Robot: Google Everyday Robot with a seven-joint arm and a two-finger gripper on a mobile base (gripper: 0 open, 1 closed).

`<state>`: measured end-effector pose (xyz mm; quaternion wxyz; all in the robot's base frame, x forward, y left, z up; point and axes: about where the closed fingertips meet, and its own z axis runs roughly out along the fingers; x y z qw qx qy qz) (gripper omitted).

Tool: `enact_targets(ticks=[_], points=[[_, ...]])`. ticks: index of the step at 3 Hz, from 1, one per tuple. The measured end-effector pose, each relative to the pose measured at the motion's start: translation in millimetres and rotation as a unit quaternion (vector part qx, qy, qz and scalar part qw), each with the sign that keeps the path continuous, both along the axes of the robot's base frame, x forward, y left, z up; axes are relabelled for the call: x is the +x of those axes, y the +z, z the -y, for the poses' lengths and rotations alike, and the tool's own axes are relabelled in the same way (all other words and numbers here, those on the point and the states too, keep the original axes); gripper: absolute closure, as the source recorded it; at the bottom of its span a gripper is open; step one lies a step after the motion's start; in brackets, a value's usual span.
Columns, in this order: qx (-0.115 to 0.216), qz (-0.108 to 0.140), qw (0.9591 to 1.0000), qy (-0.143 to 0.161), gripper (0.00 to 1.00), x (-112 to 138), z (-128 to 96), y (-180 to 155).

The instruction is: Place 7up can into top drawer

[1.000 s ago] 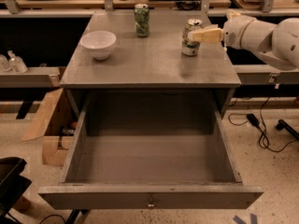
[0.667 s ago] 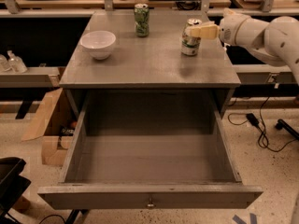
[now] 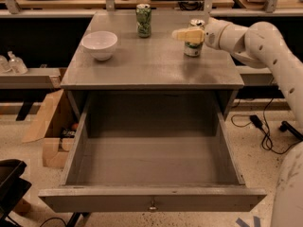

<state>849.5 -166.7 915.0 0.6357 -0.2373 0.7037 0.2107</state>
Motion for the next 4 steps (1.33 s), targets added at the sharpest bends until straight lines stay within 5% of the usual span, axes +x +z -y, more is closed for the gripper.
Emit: enact_targets(ticks=[2,4], points=[[0.012,-0.019,0.9997,0.003,0.41,0.2,-22.4,-22.5],[0.013,-0.021,0.9997,0.007,0.95,1.1,-29.6,-24.5]])
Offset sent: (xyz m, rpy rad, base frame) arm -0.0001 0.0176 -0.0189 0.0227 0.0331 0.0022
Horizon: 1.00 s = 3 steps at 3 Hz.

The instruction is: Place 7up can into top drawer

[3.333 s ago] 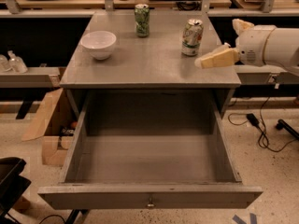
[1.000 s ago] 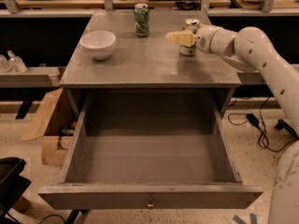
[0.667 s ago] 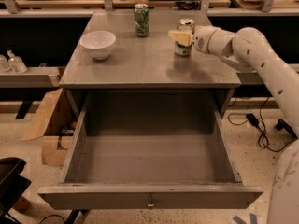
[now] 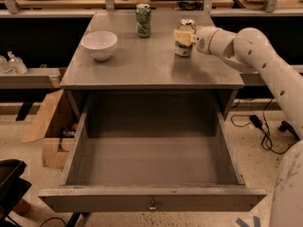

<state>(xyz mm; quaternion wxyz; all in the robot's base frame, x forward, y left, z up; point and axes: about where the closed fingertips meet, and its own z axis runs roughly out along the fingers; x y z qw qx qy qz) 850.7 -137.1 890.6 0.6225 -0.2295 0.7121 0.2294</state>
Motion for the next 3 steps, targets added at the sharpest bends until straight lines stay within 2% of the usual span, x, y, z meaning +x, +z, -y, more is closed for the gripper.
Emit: enact_targets(ticks=[1,2,3], points=[[-0.011,0.014,0.9998,0.01,1.0,-15.6,-3.1,25.1],[-0.013,0.035,0.9991,0.017,1.0,-72.4,-3.1,67.4],[-0.01,0.028,0.9992,0.026,1.0,-136.8,-11.7,68.7]])
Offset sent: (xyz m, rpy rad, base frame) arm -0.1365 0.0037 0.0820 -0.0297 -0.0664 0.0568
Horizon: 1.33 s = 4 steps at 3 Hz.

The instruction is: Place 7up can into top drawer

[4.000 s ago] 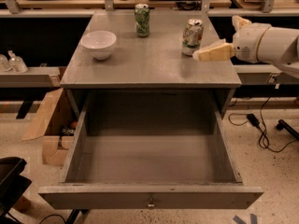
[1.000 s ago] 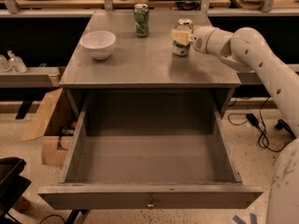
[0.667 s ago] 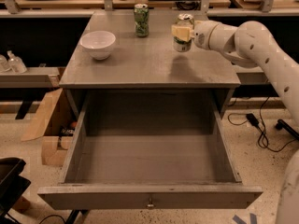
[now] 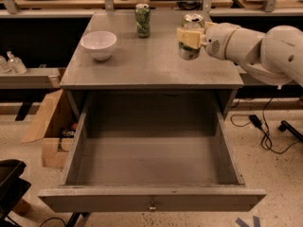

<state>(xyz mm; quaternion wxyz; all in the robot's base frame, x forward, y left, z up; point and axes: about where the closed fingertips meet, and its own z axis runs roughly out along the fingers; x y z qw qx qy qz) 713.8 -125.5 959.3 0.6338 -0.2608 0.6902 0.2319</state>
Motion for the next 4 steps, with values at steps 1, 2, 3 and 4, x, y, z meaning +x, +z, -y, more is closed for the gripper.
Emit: enact_targets(ticks=[1,2,3,4], points=[[0.002,0.001,0.9998,0.022,1.0,-51.9,-8.2,-22.0],[-0.021,0.045,0.9947,0.089,1.0,-105.7,-39.6,-23.9],[-0.021,0.045,0.9947,0.089,1.0,-105.7,-39.6,-24.0],[-0.004,0.028,0.9937,0.109,1.0,-118.5,-59.9,-49.7]])
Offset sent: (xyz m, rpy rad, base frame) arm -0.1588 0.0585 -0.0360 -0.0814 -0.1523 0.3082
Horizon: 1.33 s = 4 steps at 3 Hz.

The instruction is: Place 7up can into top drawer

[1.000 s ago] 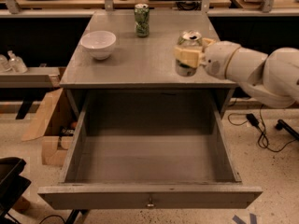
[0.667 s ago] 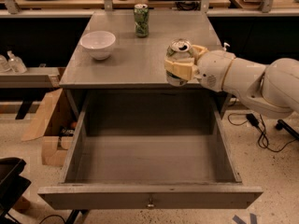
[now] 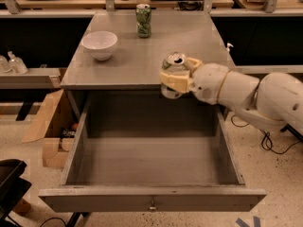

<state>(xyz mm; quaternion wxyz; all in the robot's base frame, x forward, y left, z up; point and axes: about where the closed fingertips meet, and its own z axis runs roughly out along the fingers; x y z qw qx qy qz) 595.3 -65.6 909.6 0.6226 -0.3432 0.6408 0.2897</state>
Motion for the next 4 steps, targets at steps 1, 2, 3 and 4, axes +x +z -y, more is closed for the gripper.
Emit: enact_targets(ticks=[1,2,3,4], points=[[0.015,-0.028,0.9983,0.049,1.0,-44.4,-60.8,-51.6],[0.02,-0.042,0.9953,0.085,1.0,-69.8,-101.7,-77.3],[0.019,-0.048,0.9921,0.114,1.0,-84.9,-142.5,-106.7],[0.019,-0.049,0.9897,0.133,1.0,-79.6,-167.3,-140.3]])
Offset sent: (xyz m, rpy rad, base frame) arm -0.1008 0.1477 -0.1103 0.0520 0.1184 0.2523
